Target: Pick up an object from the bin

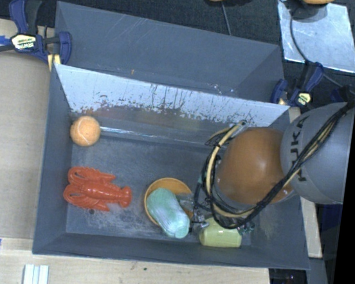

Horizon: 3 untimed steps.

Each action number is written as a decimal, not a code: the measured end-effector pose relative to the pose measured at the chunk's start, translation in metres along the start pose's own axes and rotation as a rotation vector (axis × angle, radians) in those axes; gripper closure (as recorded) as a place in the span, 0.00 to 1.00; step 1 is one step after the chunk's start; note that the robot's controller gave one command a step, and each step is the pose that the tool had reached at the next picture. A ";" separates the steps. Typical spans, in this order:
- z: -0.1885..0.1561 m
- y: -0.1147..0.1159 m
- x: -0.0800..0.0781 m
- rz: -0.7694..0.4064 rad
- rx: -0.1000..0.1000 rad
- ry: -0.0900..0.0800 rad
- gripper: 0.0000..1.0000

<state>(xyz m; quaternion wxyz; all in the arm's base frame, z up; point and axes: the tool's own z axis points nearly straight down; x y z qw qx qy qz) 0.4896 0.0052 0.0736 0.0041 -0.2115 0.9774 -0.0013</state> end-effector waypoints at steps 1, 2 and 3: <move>-0.031 0.000 -0.009 0.014 0.001 -0.003 1.00; -0.023 0.001 -0.002 0.011 0.001 -0.003 1.00; -0.030 0.002 0.002 0.011 -0.004 0.009 1.00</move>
Offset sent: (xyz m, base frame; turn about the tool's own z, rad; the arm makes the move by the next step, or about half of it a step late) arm -0.0096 -0.0020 0.0100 0.0037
